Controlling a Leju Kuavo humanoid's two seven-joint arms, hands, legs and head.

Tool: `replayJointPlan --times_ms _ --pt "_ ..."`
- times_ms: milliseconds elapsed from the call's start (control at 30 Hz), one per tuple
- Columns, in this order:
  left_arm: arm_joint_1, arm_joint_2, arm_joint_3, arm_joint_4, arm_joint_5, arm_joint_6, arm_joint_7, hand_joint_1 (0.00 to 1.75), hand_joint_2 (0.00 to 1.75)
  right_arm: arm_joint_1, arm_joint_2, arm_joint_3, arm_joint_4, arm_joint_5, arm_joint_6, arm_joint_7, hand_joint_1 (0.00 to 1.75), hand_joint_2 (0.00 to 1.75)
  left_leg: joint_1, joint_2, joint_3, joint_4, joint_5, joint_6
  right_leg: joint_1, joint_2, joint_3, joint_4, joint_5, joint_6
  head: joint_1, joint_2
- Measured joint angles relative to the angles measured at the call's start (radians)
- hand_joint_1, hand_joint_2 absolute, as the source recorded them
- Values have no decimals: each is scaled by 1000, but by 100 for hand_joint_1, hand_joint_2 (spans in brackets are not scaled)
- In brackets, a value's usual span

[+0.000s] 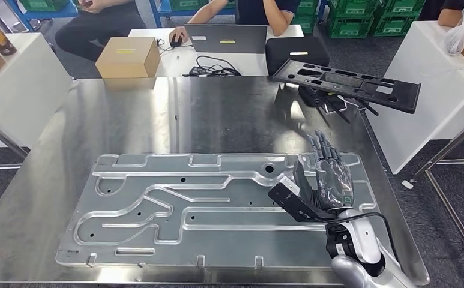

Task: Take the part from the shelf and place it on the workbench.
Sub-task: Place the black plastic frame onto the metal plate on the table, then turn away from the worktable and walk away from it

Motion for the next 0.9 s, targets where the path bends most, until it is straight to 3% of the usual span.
replayJointPlan --times_ms 33,67,167,200,233,267,300,333,367,433,500,533,600,667,700,733,767,833,900 --pt "-1 -1 1 0 0 0 0 0 0 -1 0 0 0 -2 0 0 0 0 3 1 -6 -7 12 1 -1 0 -7 9 -14 5 0 0" --pt "-2 -2 3 0 1 0 0 0 0 -2 -1 0 1 -3 0 -1 0 0 7 2 -15 -13 26 2 -2 1 -19 33 -46 11 0 0" --pt "-4 -9 5 0 2 0 2 0 0 -7 -3 0 4 -8 1 -1 0 0 13 3 -52 -15 62 2 -6 1 -68 206 -188 26 0 0" --pt "-4 -11 7 0 2 0 3 0 0 -7 -4 0 5 -12 1 -2 0 0 15 4 -67 -14 73 -1 -9 1 -73 258 -204 32 0 0" --pt "-4 -13 8 0 2 0 3 0 0 -8 -4 0 7 -17 1 -2 0 0 18 5 -82 -13 83 -5 -13 1 -66 284 -196 38 0 0" --pt "-4 -15 10 0 2 0 4 0 0 -10 -5 0 9 -21 1 -2 0 0 22 6 -96 -9 92 -10 -18 1 -42 275 -169 46 0 0" --pt "-6 -17 11 0 2 0 4 0 0 -13 -6 0 12 -25 1 -3 0 0 27 7 -111 -3 100 -16 -24 0 -1 231 -137 55 0 0" --pt "-7 -17 12 0 2 0 4 0 0 -16 -8 0 14 -30 1 -3 0 0 30 7 -127 8 105 -24 -29 0 51 163 -122 67 1 0" --pt "-9 -17 13 0 2 0 4 0 0 -20 -9 0 15 -33 0 -3 0 0 31 6 -141 21 109 -30 -31 2 99 93 -122 71 1 0" --pt "-12 -17 14 0 3 1 5 0 0 -26 -10 0 17 -40 0 -4 0 0 28 5 -159 38 121 -41 -31 4 147 10 -145 64 0 0" --pt "-11 -18 14 0 6 2 5 0 0 -26 -10 -1 20 -45 0 -3 0 0 29 4 -168 41 134 -48 -29 1 137 7 -141 40 -1 0" --pt "-10 -18 14 0 7 2 5 0 0 -27 -10 0 22 -47 1 -3 0 0 32 4 -175 49 124 -51 -28 -1 129 9 -134 28 -1 0" --pt "-7 -18 14 0 8 2 6 0 0 -28 -11 0 25 -48 1 -2 0 0 36 4 -203 121 50 -60 -27 -3 104 10 -114 7 -1 0" --pt "-7 -19 14 0 8 2 6 0 0 -28 -12 0 27 -48 1 -1 0 0 36 3 -241 260 -50 -65 -23 -3 74 11 -91 -3 -1 0" --pt "-7 -19 14 0 9 2 6 0 0 -28 -12 0 28 -48 1 -1 0 0 36 3 -252 321 -76 -64 -20 -2 59 11 -80 -6 -1 0" --pt "-7 -20 14 0 9 2 6 0 0 -28 -12 0 29 -49 1 -1 0 0 34 3 -247 353 -79 -59 -16 -2 45 11 -69 -8 -1 0" --pt "-7 -21 14 0 9 2 6 0 0 -28 -13 0 30 -49 1 -1 0 0 32 3 -226 350 -62 -51 -11 -2 32 11 -58 -10 -1 0" --pt "-8 -21 14 0 10 2 6 0 0 -28 -14 0 30 -50 1 1 0 0 18 2 -131 240 -14 -20 -3 -2 11 11 -39 -12 -1 0" --pt "-11 -21 15 0 11 2 6 0 0 -28 -16 -1 30 -52 1 3 0 0 0 2 -26 86 -12 9 2 -2 -1 10 -22 -10 -1 0"
